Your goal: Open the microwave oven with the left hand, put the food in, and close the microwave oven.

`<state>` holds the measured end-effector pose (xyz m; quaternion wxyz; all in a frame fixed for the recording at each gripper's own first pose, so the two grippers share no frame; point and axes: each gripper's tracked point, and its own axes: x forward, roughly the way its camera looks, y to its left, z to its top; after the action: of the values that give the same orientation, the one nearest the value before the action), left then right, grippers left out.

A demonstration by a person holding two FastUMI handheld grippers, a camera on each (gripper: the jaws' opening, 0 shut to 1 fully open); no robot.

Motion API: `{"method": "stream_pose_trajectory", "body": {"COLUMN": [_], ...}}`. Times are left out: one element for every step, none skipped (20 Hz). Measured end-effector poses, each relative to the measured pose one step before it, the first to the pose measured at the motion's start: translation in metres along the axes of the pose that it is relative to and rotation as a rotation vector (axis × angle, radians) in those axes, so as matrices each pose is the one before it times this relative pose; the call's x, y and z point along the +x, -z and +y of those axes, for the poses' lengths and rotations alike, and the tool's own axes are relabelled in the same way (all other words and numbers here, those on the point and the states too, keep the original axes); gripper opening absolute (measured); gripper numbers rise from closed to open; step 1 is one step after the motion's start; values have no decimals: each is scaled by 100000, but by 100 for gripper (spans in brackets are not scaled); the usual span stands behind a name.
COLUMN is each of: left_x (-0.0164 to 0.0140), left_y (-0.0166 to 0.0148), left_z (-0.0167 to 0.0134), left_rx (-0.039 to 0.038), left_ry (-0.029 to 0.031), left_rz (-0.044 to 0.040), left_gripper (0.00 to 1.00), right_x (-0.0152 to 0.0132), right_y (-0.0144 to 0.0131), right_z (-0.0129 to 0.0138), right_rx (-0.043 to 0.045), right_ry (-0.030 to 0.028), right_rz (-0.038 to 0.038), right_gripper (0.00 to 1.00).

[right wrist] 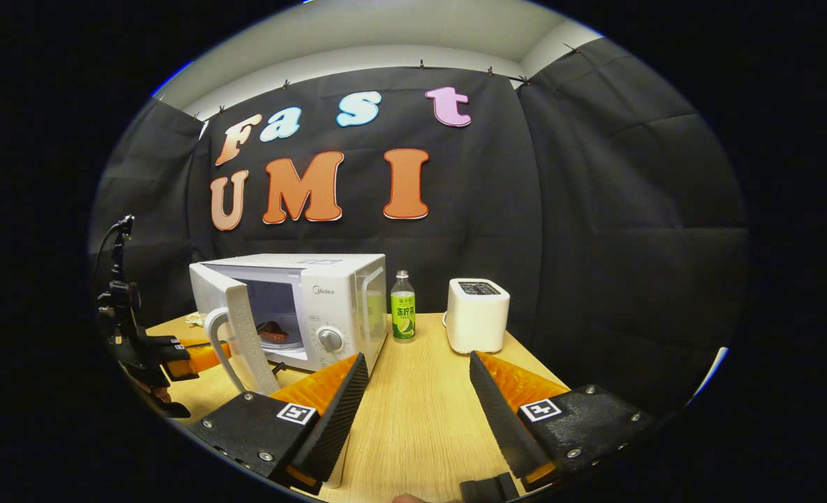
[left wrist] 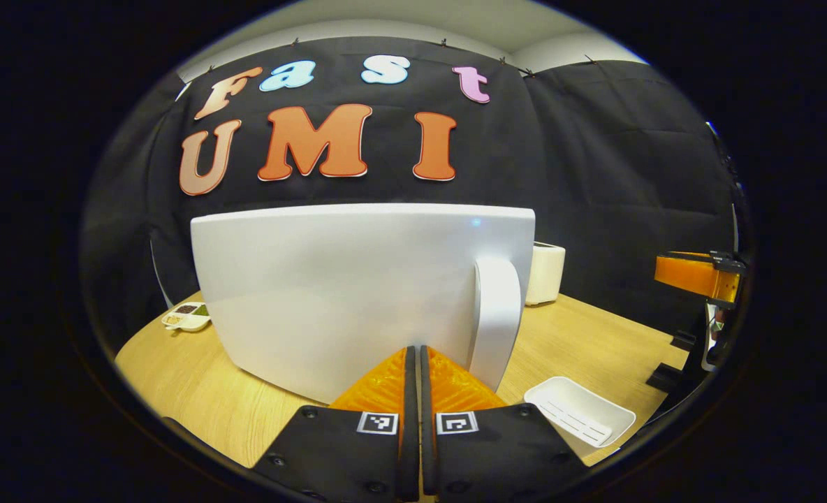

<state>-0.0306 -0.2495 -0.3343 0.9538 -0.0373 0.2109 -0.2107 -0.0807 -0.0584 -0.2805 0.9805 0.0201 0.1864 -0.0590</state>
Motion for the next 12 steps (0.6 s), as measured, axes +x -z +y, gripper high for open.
{"method": "stream_pose_trajectory", "body": {"left_x": [602,701,721,834,738,857,694,802,676,592,762,678], "left_y": [-217,-167,8,-126,-39,-70,130,303,158,-72,-59,112], "left_z": [-361,-159,-78,-105,-161,-135,-51,-1,-51,-16,-154,63], "left_rx": [35,435,318,168,287,399,366,137,-92,55,-200,-47], "left_ry": [-74,-361,-545,-386,-392,-233,-398,-914,-748,-630,-696,-685], "left_rz": [38,120,437,378,387,110,884,951,493,-220,-418,653], "left_gripper": [6,6,3,5,5,6,5,5,6,6,5,5], "right_x": [-58,-29,18,-66,-18,164,126,0,118,40,220,142], "right_y": [-176,-60,-92,-44,32,99,144,129,233,226,149,106], "right_z": [-285,-220,-103,-129,-97,-247,-237,-48,-191,-60,-166,-220], "right_rx": [108,175,327,443,376,376,354,305,123,8,86,235], "right_ry": [283,171,-112,40,-299,250,44,144,110,-159,-45,239], "right_rz": [-375,-164,-471,-35,-19,175,254,328,633,587,614,450], "right_gripper": [91,91,91,91,91,91,91,91,91,91,91,91]}}
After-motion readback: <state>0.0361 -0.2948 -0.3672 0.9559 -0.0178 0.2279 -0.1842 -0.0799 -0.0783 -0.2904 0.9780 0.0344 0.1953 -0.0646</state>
